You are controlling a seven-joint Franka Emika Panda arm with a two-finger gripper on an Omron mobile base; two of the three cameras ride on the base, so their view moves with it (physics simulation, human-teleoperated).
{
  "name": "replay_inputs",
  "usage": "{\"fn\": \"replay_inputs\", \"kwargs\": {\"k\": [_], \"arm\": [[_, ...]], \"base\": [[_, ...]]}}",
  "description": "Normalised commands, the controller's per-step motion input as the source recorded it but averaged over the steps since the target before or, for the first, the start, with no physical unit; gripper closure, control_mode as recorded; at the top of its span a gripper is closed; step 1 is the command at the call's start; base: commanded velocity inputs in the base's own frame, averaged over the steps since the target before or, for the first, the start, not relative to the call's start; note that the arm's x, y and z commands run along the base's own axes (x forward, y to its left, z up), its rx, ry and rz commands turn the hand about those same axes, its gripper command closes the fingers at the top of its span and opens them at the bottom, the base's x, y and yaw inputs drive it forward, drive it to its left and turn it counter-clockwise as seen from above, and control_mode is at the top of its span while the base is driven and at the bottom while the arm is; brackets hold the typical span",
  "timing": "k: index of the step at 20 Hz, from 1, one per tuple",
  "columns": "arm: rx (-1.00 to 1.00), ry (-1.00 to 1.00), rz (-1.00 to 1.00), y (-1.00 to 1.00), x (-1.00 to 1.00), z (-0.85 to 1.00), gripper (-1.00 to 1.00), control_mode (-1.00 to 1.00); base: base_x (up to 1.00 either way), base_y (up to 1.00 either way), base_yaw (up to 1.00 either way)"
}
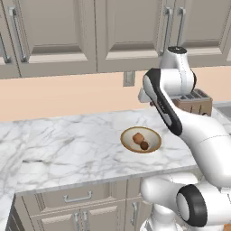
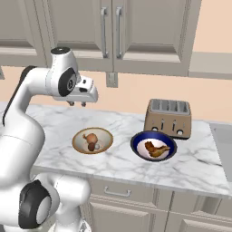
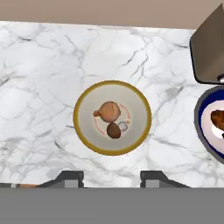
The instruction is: Place the bowl with the onion and mushroom on the top shelf of the fridge. Place the bowl with the chicken drumsticks on the second highest shelf of the fridge.
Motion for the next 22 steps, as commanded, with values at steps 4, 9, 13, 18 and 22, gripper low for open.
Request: {"fn": "replay_inputs", "kwargs": {"k": [4,9,13,18,22], "arm": [[0.10,0.00,-0.12,-0.22,-0.36,-0.10,-1.00,-1.00],[0.33,0.05,-0.38,-0.97,-0.58,-0.72,-1.00,-1.00],[0.34,0.17,-0.35,-0.65,-0.13,-0.97,-1.00,-1.00],[0.27,0.15,-0.32,-0.04,0.15,-0.75,-1.00,-1.00],[-0.01,0.12,-0.21,0.00,0.51,-0.34,-1.00,-1.00]], "base": [[0.00,0.00,0.00],[0.00,0.00,0.00],[0.00,0.00,0.00],[0.00,0.00,0.00],[0.00,0.00,0.00]]}}
